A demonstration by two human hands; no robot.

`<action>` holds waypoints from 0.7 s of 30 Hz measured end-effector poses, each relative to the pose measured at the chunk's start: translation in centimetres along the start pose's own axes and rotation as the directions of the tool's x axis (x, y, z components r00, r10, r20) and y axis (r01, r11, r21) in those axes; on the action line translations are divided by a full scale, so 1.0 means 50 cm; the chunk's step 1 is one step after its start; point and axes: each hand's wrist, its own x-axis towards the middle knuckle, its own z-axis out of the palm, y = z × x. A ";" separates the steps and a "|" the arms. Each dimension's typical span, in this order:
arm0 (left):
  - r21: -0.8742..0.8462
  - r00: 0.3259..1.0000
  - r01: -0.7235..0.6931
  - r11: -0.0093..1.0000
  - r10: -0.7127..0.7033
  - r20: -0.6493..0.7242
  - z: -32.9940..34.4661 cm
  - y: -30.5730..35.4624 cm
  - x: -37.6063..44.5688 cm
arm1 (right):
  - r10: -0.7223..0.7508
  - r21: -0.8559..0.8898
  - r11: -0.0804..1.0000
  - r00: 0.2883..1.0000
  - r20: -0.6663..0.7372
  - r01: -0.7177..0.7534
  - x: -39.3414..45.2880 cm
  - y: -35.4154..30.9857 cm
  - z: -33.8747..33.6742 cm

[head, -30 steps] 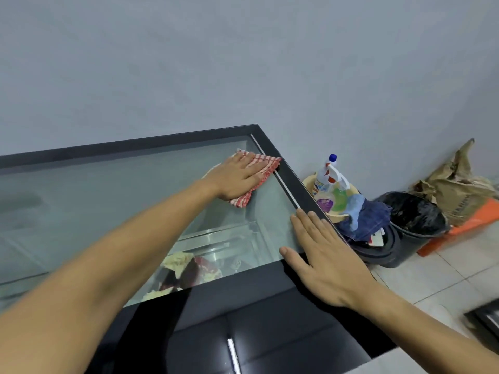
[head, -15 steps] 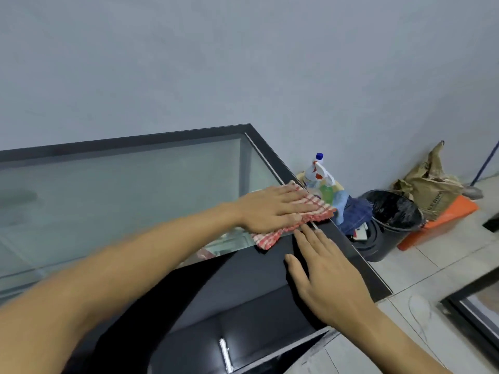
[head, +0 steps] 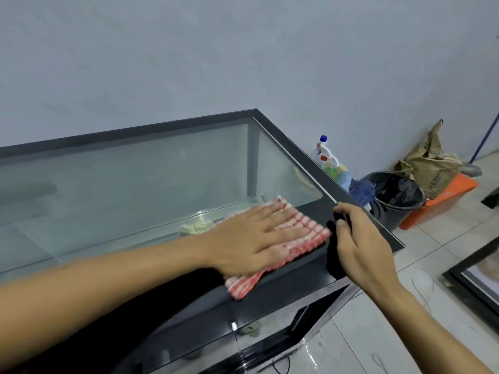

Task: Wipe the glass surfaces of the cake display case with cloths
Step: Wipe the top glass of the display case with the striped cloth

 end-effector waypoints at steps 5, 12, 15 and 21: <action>-0.026 0.998 -0.053 0.998 0.053 0.019 -0.012 -0.060 -0.169 | -0.075 -0.174 0.979 0.983 0.170 0.105 0.003 -0.001 0.001; -0.066 0.772 0.632 0.772 -0.635 -0.039 -0.002 -0.242 -0.064 | -0.027 -0.258 0.964 0.986 0.167 0.070 0.012 -0.016 0.015; -0.066 0.947 0.303 0.951 -0.308 -0.086 0.011 -0.052 0.002 | 0.009 -0.192 0.981 1.000 -0.001 -0.009 -0.003 -0.021 0.004; -0.074 0.958 0.277 0.958 -0.281 -0.054 0.024 0.050 -0.244 | -0.046 -0.310 0.946 0.984 0.174 0.099 0.002 -0.011 -0.006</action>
